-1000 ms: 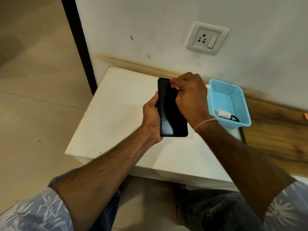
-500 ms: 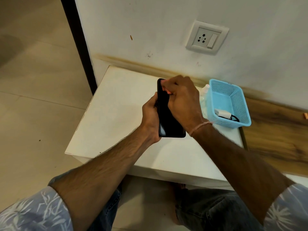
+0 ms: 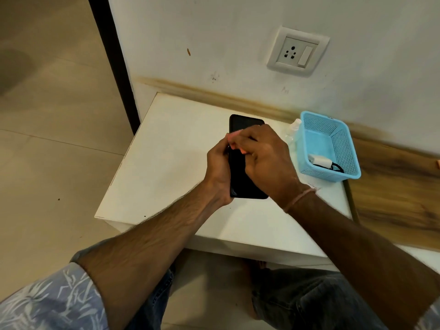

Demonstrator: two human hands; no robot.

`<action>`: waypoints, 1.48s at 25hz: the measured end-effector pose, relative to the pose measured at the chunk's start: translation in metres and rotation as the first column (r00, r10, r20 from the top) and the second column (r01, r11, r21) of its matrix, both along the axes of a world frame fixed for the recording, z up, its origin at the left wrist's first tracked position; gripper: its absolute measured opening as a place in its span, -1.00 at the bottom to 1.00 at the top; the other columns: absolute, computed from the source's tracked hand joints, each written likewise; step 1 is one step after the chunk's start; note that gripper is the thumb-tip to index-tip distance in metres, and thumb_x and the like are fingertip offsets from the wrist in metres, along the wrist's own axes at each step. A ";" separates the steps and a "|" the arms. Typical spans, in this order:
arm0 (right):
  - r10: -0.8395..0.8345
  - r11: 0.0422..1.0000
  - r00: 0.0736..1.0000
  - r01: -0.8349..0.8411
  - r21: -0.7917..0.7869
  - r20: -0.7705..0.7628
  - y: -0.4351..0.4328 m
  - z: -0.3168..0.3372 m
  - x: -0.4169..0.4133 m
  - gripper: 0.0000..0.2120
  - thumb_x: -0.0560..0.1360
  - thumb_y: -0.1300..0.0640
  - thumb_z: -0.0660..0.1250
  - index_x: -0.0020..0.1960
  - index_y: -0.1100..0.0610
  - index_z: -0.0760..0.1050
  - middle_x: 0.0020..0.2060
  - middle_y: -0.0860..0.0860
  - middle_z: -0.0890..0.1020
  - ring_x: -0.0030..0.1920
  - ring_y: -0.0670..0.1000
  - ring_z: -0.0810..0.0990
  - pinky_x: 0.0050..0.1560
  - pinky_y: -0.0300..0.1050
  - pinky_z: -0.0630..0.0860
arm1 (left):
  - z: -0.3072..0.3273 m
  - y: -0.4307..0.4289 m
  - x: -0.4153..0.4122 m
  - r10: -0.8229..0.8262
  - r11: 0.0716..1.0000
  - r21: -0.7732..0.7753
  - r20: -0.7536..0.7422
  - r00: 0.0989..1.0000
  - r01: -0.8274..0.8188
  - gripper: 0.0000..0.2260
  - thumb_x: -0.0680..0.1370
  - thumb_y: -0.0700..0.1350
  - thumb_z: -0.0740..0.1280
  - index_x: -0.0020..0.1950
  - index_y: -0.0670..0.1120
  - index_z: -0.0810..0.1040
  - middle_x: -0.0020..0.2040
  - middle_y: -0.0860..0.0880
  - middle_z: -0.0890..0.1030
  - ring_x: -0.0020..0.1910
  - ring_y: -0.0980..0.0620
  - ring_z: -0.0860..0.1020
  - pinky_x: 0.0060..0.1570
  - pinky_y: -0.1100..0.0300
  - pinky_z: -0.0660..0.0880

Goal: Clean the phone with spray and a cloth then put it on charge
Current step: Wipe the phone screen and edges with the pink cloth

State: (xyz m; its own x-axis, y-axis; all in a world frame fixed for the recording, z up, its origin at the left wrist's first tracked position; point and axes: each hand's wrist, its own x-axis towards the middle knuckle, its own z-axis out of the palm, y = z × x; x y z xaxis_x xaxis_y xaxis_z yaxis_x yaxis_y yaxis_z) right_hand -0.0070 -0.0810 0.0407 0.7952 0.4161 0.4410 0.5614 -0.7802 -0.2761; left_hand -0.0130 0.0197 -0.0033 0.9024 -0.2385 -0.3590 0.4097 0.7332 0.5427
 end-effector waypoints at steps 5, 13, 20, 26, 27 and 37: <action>-0.263 0.965 0.963 0.263 -0.006 -0.050 -0.010 0.020 0.035 -0.75 0.51 0.31 0.26 0.09 0.18 0.65 0.00 0.07 0.63 0.06 0.13 0.51 0.03 -0.13 0.42 | 0.002 -0.008 0.000 -0.035 0.999 0.005 0.005 0.999 0.035 -0.52 0.63 0.16 0.13 -0.11 -0.09 0.75 -0.15 -0.17 0.71 -0.22 -0.16 0.68 -0.17 -0.01 0.65; -0.182 0.983 0.983 0.182 0.002 -0.025 -0.013 0.018 0.022 -0.76 0.48 0.32 0.25 0.03 0.20 0.66 -0.05 0.09 0.64 0.01 0.16 0.53 -0.06 -0.19 0.38 | 0.000 -0.003 0.002 -0.012 1.000 0.015 0.011 1.000 0.012 -0.53 0.63 0.14 0.15 -0.16 -0.07 0.75 -0.20 -0.11 0.72 -0.26 -0.07 0.70 -0.29 0.14 0.63; 0.096 0.985 0.995 -0.091 -0.149 0.022 -0.013 0.004 -0.011 -0.80 0.50 0.31 0.28 0.04 0.22 0.64 -0.09 0.10 0.64 -0.08 0.13 0.54 -0.13 -0.10 0.50 | -0.006 0.005 0.002 -0.012 0.999 0.043 -0.015 1.000 0.012 -0.55 0.62 0.17 0.14 -0.06 -0.07 0.73 -0.14 -0.10 0.69 -0.19 -0.08 0.69 -0.20 0.12 0.63; 0.045 0.998 0.999 -0.045 -0.051 -0.017 0.002 0.001 -0.022 -0.73 0.49 0.23 0.17 -0.02 0.25 0.64 -0.11 0.12 0.65 -0.08 0.13 0.56 -0.09 -0.05 0.55 | -0.004 0.008 0.003 -0.015 0.999 0.031 0.000 1.000 0.015 -0.58 0.61 0.16 0.15 -0.10 -0.10 0.66 -0.20 -0.08 0.64 -0.23 -0.06 0.65 -0.22 0.15 0.59; 0.148 0.984 0.989 -0.148 -0.099 -0.002 -0.002 -0.002 -0.032 -0.73 0.50 0.21 0.19 0.00 0.25 0.64 -0.11 0.13 0.65 -0.10 0.12 0.56 -0.11 -0.06 0.56 | -0.005 0.010 0.003 -0.025 0.999 0.033 0.003 1.000 0.024 -0.57 0.61 0.17 0.14 -0.11 -0.10 0.65 -0.22 -0.07 0.62 -0.25 -0.05 0.63 -0.22 0.15 0.57; 0.196 0.971 0.981 -0.193 -0.140 0.003 -0.007 -0.004 -0.031 -0.83 0.44 0.33 0.33 -0.01 0.26 0.64 -0.13 0.13 0.64 -0.12 0.13 0.55 -0.16 -0.04 0.56 | -0.004 0.007 0.000 -0.041 0.998 0.042 -0.032 0.999 0.042 -0.56 0.61 0.20 0.12 0.06 -0.13 0.60 -0.05 -0.13 0.55 -0.08 -0.11 0.57 -0.14 0.11 0.53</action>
State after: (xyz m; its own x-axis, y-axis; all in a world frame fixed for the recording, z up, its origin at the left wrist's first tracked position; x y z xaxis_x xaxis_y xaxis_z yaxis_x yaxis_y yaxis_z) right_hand -0.0375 -0.0883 0.0365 0.6861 0.6198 0.3810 0.7096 -0.6856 -0.1626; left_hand -0.0125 0.0271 -0.0076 0.8804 -0.2592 -0.3970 0.4561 0.6916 0.5600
